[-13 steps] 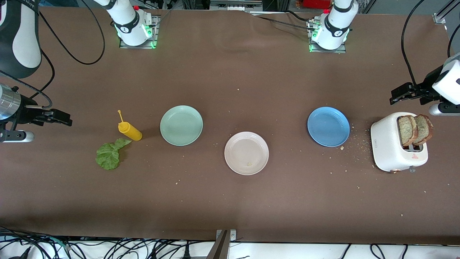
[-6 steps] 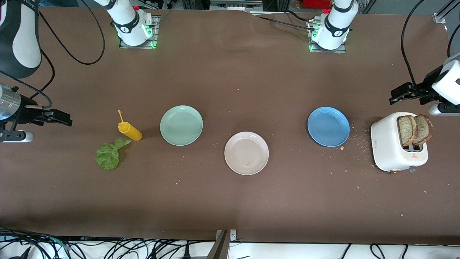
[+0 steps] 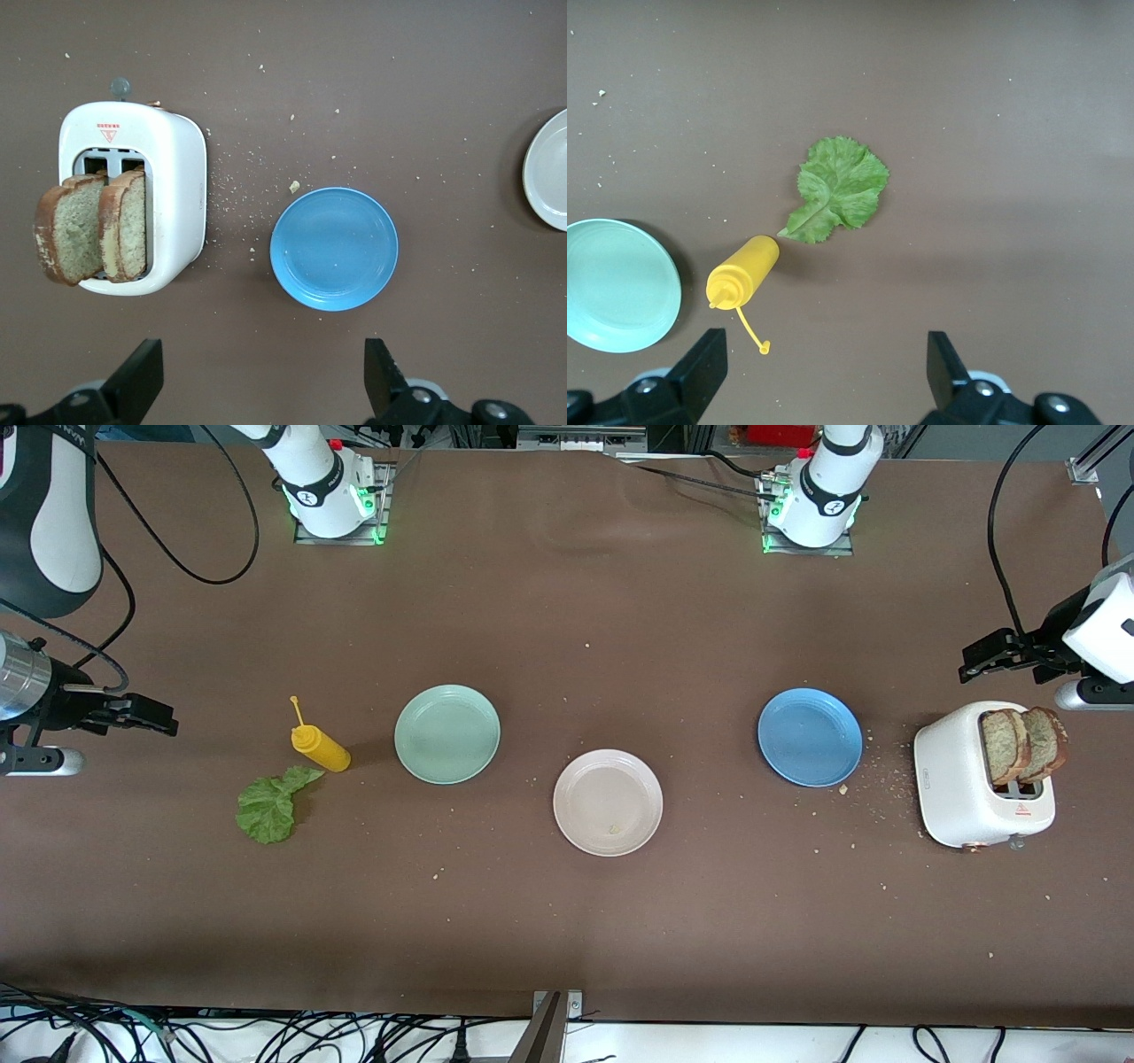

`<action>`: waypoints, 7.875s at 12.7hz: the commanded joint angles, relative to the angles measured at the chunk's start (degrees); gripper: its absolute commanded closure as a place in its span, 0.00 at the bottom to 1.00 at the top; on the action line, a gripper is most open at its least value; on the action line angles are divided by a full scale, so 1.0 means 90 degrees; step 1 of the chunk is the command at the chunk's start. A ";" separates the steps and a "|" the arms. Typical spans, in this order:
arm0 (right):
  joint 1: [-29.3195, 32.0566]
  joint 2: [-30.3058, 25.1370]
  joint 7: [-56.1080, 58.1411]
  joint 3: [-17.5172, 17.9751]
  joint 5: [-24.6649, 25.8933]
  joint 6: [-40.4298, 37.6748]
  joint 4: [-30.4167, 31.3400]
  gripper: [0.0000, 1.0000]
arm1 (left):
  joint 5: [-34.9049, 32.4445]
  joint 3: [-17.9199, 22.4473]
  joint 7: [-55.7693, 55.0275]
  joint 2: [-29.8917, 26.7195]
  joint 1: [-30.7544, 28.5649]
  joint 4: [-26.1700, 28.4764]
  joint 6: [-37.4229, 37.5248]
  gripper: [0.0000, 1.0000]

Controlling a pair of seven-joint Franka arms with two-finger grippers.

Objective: Make sandwich in beige plate with both arms

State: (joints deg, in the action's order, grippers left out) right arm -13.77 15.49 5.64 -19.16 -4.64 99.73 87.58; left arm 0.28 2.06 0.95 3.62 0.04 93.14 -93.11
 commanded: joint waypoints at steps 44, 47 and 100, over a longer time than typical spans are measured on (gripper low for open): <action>0.0046 -0.0550 0.6312 -0.0449 -0.3250 0.2677 0.3528 0.02 | -0.0432 -0.0004 0.1721 0.2049 -0.1528 -0.1402 0.0167 1.00; 0.0046 -0.0384 0.7387 -0.0449 -0.3790 0.2903 0.3764 0.01 | 0.0111 -0.0140 0.1721 0.2049 -0.1343 -0.1940 0.0900 1.00; -0.1506 0.2009 0.7465 -0.0156 -0.2926 0.2337 0.0289 1.00 | 0.2834 -0.0111 0.0265 0.3554 -0.0061 -0.1736 -0.0848 0.00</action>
State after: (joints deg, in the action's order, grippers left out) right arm -25.26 33.78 80.30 -20.22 -36.38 120.87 92.28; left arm 31.77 1.57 4.49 39.49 2.19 76.40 -103.41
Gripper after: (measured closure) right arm 0.894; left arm 0.000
